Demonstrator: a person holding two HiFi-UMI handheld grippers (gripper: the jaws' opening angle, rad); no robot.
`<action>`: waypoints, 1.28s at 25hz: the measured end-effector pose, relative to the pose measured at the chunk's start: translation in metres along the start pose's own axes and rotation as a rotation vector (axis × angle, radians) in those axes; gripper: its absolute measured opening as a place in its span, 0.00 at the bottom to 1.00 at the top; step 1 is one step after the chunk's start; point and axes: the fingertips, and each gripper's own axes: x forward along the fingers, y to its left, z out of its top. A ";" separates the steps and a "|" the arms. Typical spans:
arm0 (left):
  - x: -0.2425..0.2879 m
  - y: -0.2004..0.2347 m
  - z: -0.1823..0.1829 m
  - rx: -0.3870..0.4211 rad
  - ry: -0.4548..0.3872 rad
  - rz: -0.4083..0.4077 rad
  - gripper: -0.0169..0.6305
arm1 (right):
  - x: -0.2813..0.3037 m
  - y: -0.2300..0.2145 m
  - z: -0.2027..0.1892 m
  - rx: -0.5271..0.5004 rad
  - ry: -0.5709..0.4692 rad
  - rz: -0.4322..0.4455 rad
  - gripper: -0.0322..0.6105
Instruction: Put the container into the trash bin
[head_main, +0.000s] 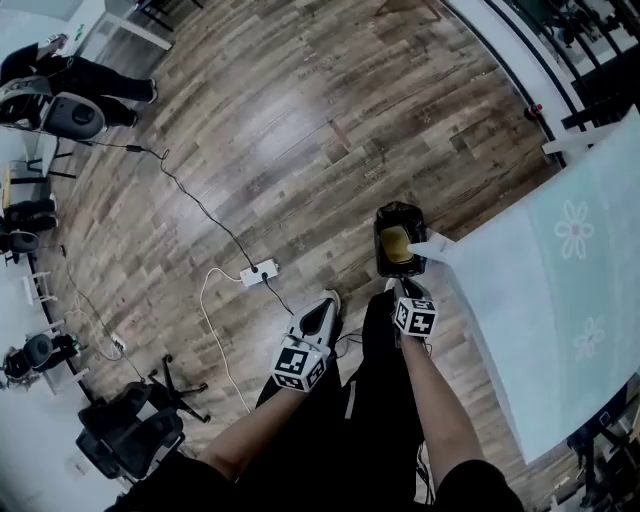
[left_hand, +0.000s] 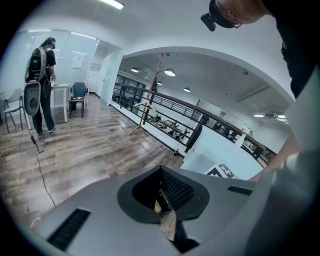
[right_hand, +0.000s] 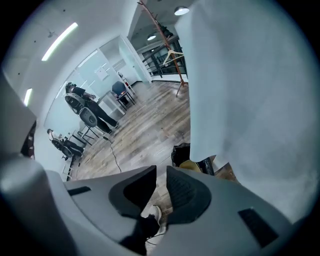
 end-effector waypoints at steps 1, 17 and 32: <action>-0.006 -0.001 0.002 0.013 -0.003 -0.019 0.05 | -0.011 0.008 0.000 -0.024 -0.006 -0.002 0.15; -0.081 -0.074 0.049 0.437 -0.086 -0.502 0.05 | -0.234 0.153 0.053 0.127 -0.509 -0.093 0.12; -0.193 -0.327 0.031 0.477 -0.162 -0.840 0.05 | -0.515 0.106 -0.048 0.116 -0.898 -0.300 0.11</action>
